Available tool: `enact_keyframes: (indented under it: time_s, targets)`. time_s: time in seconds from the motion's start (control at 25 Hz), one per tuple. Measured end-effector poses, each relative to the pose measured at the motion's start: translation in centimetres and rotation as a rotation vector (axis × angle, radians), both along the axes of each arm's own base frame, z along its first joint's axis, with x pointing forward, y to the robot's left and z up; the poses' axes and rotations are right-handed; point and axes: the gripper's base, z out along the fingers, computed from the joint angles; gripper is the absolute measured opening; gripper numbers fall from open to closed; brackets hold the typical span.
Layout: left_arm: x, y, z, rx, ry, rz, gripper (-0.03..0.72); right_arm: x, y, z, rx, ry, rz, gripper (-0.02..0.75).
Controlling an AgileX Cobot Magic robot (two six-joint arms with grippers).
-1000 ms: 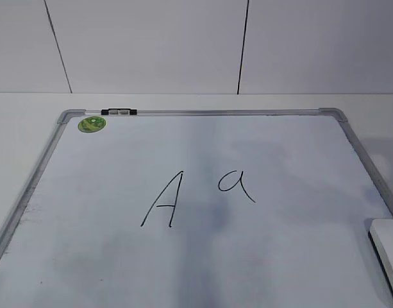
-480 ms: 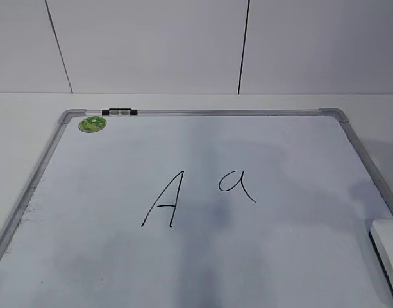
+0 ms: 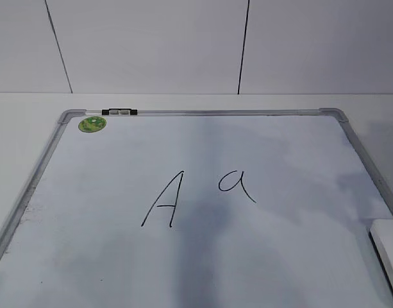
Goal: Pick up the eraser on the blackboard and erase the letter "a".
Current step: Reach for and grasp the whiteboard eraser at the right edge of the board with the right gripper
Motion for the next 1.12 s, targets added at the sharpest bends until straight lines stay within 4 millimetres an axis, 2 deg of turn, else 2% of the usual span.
enact_keyframes:
  time_s: [0.28, 0.68, 1.12]
  targets:
    - [0.0, 0.0, 0.0, 0.000, 0.000, 0.000, 0.235, 0.5, 0.9, -1.1, -0.139, 0.053, 0.044, 0.593]
    - [0.0, 0.0, 0.0, 0.000, 0.000, 0.000, 0.235, 2.1, 1.0, -3.4, -0.159, 0.145, 0.034, 0.593]
    - [0.0, 0.0, 0.0, 0.000, 0.000, 0.000, 0.235, 3.2, 1.1, -4.5, -0.155, 0.094, 0.025, 0.593]
